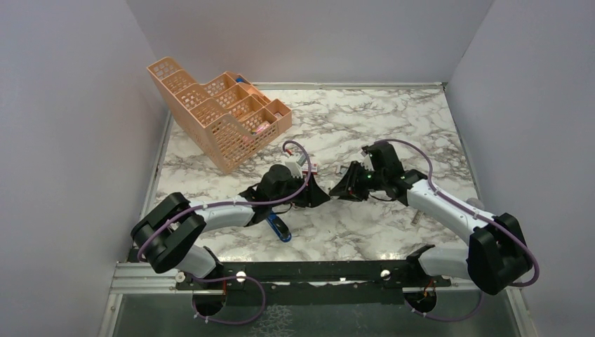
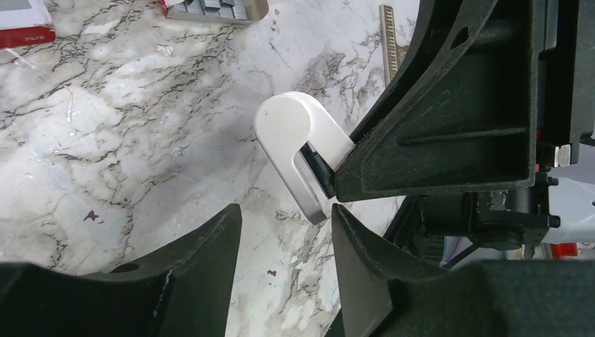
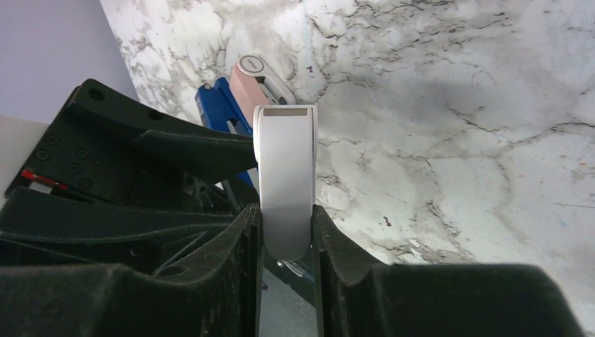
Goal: Load the staples into the stapler
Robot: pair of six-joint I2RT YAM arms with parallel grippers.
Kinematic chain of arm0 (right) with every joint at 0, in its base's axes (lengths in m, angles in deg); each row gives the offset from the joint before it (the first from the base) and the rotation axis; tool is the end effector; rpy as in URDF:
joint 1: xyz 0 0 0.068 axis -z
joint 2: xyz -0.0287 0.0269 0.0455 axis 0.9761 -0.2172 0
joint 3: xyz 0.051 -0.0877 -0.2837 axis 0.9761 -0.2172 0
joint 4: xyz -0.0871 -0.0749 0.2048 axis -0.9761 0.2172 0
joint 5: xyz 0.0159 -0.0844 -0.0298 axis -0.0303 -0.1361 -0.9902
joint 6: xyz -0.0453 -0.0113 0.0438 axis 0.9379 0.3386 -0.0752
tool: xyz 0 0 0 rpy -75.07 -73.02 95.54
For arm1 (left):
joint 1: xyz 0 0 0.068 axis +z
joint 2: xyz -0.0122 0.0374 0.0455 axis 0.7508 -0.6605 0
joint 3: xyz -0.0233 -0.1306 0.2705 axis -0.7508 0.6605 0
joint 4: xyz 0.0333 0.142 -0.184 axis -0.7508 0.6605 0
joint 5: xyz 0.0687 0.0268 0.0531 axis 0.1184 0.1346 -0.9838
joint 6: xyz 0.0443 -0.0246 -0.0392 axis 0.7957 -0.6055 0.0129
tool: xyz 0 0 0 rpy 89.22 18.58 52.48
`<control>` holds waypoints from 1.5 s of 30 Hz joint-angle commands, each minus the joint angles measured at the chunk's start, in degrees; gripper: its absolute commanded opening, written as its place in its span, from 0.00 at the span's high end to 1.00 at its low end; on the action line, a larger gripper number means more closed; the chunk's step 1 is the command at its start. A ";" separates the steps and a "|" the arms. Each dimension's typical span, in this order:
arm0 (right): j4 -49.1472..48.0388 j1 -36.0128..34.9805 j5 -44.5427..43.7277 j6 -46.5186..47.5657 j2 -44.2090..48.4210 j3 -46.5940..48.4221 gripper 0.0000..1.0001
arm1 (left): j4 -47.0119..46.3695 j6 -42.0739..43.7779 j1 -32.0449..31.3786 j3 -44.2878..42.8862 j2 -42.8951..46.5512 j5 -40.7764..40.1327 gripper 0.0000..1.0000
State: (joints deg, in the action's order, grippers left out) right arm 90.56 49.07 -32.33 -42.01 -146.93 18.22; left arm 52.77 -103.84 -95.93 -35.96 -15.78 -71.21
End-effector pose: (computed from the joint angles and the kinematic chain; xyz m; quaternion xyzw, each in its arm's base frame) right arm 0.1887 0.1257 0.2483 0.1063 0.9064 0.3832 0.1424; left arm 0.1818 -0.2153 0.2301 0.1037 0.8201 -0.4657 0.3160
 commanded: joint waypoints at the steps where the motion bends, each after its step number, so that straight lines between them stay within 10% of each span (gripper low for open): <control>1: -3.44 0.04 3.56 -1.68 1.01 0.22 0.78 | -5.28 -0.85 -0.27 1.30 -0.42 2.44 0.47; 6: -4.90 0.17 4.34 -2.85 0.99 -0.60 0.78 | -6.16 -1.05 -0.20 2.43 0.16 1.78 0.48; 23: 2.43 2.16 7.05 2.55 1.30 1.28 0.79 | -4.16 0.90 -0.13 3.29 -2.16 -1.60 0.94; 45: 5.51 10.49 5.28 11.88 -0.08 3.96 0.71 | 2.42 12.13 -0.21 0.90 -1.72 0.77 1.00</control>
State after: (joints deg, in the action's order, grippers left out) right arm 95.68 57.69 -24.64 -34.69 -146.82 19.64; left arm 50.65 -96.95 -96.41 -34.80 -18.18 -71.75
